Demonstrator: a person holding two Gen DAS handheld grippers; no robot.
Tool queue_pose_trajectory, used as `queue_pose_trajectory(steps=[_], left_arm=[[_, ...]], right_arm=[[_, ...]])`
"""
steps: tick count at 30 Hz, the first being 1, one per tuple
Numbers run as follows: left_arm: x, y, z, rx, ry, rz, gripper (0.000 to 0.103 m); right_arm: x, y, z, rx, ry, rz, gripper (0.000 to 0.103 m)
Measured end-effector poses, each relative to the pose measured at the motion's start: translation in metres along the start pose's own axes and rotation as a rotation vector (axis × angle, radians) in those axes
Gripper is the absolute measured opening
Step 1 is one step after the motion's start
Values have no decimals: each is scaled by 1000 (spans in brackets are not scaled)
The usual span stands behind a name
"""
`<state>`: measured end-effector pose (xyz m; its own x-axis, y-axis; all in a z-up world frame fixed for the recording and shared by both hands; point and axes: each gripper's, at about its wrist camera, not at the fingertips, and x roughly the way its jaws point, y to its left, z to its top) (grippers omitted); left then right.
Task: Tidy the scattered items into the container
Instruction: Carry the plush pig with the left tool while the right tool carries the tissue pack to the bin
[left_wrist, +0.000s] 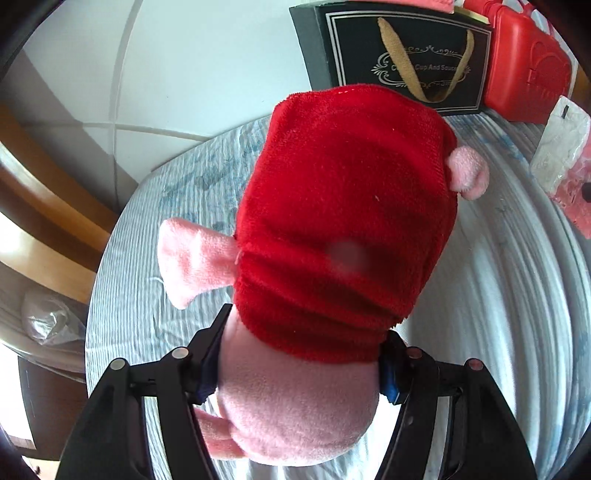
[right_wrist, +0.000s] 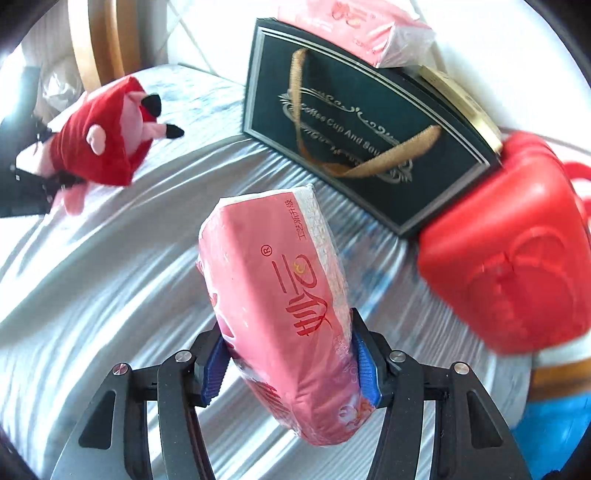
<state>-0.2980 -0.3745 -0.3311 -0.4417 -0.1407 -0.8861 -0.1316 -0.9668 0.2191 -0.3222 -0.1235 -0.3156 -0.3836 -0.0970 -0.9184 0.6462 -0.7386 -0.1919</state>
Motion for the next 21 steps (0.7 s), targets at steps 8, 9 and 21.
queue_pose_trajectory(steps=[8, 9, 21], left_arm=[[-64, -51, -3, -96, 19, -44, 65], [-71, -52, -6, -120, 22, -52, 65], [-161, -55, -68, -257, -14, 6, 65]], right_arm=[[-54, 42, -43, 131, -3, 58, 58], [-61, 43, -50, 154, -2, 66, 58], [-150, 76, -118, 316, -24, 150, 59]])
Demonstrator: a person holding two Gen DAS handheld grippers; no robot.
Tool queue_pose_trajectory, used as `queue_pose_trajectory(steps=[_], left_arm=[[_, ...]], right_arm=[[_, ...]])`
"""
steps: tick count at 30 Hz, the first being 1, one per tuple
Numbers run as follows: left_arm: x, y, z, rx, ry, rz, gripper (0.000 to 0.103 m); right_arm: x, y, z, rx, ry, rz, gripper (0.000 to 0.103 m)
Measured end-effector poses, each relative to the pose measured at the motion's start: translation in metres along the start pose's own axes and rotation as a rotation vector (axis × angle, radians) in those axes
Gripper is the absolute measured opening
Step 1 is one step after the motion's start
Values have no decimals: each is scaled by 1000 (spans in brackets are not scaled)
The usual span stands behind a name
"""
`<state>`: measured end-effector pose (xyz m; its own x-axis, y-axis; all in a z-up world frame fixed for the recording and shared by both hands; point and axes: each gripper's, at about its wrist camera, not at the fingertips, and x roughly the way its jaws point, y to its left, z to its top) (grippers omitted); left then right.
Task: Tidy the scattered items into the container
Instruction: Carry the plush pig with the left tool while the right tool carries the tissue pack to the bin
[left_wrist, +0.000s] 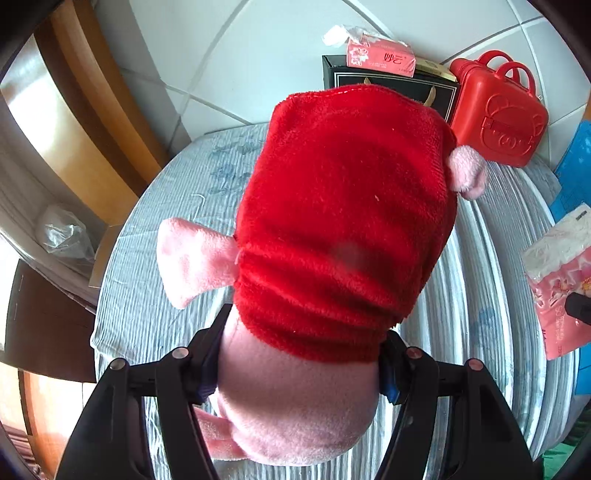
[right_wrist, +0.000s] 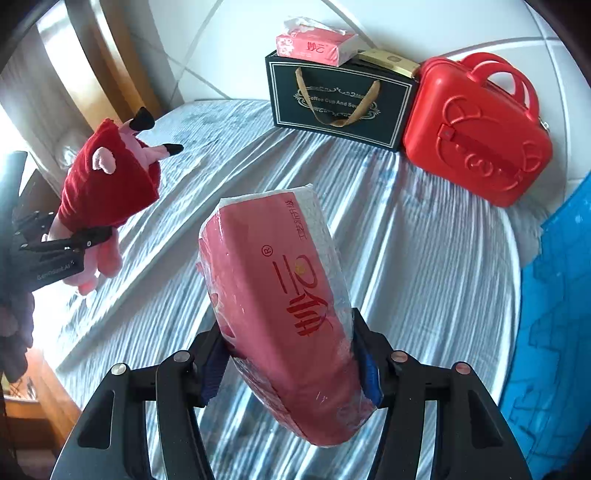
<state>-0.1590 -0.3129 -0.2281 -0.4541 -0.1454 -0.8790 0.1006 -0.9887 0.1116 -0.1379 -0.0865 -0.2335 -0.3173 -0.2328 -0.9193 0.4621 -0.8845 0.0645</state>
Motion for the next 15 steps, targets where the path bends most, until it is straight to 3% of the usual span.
queue_pose_trajectory(steps=[15], left_arm=[[-94, -47, -51, -66, -49, 5, 65]], right_arm=[[-92, 10, -57, -1, -64, 64, 59]])
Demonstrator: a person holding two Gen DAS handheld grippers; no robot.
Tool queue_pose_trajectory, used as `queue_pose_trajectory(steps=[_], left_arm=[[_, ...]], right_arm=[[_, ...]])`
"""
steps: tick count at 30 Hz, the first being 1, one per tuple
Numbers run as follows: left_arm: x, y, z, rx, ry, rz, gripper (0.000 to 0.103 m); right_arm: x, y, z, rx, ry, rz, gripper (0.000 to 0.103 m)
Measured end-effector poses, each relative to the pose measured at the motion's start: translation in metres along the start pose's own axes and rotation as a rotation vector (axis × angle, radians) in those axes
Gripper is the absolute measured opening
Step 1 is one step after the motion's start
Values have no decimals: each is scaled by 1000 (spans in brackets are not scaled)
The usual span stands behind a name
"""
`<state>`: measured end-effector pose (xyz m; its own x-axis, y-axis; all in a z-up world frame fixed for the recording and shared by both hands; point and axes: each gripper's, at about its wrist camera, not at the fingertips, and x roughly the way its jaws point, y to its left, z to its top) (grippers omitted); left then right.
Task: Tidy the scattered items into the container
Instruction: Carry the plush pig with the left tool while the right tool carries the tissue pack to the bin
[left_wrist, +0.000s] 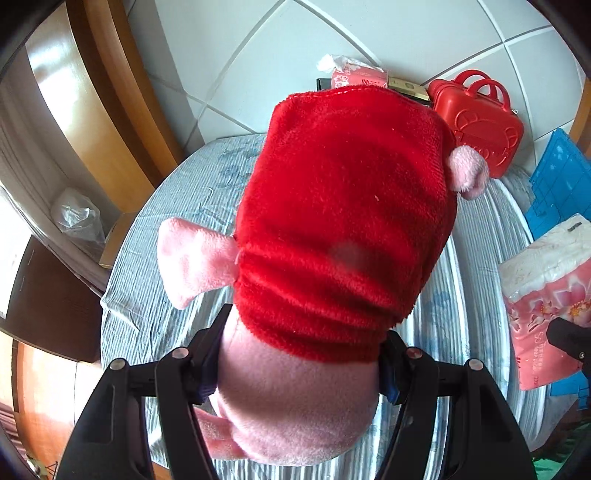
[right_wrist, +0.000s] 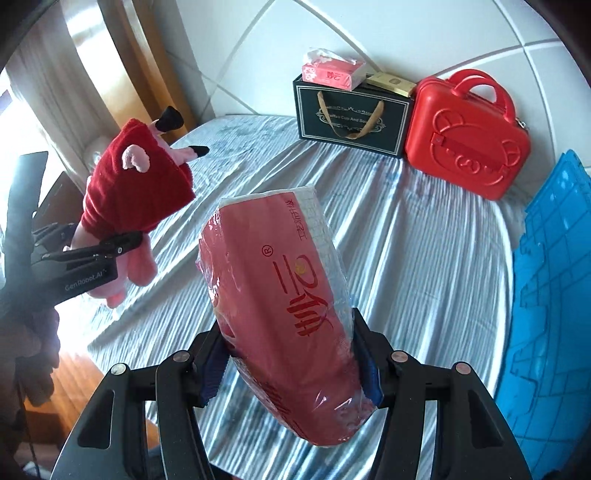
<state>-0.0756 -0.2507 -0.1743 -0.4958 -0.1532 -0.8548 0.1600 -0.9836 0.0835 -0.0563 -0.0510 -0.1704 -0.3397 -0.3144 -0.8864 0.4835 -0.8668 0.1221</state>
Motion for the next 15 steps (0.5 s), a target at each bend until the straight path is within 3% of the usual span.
queue_pose_trajectory(steps=[15], left_arm=[[-64, -31, 2, -7, -100, 5, 65]], right_arm=[[-54, -6, -18, -17, -95, 36, 59]])
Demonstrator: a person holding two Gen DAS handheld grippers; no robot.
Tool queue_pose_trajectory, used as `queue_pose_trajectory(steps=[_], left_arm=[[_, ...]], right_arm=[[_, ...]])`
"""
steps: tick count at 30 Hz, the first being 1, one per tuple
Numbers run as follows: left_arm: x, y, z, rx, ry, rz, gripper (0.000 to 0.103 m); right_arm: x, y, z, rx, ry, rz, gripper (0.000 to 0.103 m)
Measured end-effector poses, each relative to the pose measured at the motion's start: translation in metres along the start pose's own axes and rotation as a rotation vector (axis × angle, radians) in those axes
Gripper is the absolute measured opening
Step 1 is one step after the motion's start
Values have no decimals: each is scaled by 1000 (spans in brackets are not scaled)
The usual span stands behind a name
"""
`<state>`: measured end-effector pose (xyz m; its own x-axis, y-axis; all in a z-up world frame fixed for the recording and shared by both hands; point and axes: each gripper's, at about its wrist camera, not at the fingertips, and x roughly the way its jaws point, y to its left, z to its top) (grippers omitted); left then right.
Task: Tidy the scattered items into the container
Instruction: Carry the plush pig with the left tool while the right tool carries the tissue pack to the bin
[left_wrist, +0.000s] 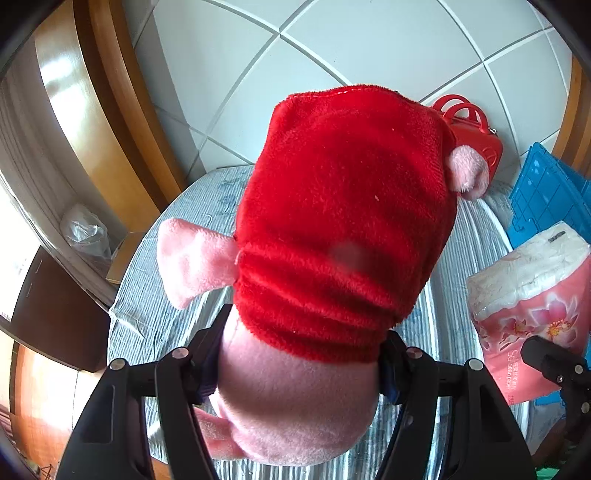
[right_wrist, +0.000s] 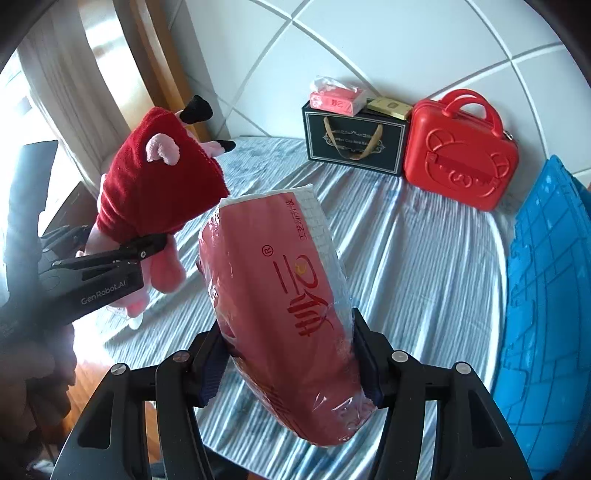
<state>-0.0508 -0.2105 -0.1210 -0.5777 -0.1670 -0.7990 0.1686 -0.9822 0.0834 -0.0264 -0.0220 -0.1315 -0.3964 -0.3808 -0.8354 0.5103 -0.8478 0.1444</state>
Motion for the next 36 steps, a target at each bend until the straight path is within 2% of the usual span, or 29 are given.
queue_pose_trajectory(steps=[9, 22, 36], left_arm=[[-38, -26, 12, 10, -67, -9, 65], [-67, -71, 21, 46, -114, 10, 65], [-91, -130, 30, 99, -151, -8, 65]], right_arm=[[-32, -11, 4, 5, -74, 7, 59], [-70, -37, 2, 17, -149, 52, 59], [-118, -105, -9, 74, -221, 27, 59]])
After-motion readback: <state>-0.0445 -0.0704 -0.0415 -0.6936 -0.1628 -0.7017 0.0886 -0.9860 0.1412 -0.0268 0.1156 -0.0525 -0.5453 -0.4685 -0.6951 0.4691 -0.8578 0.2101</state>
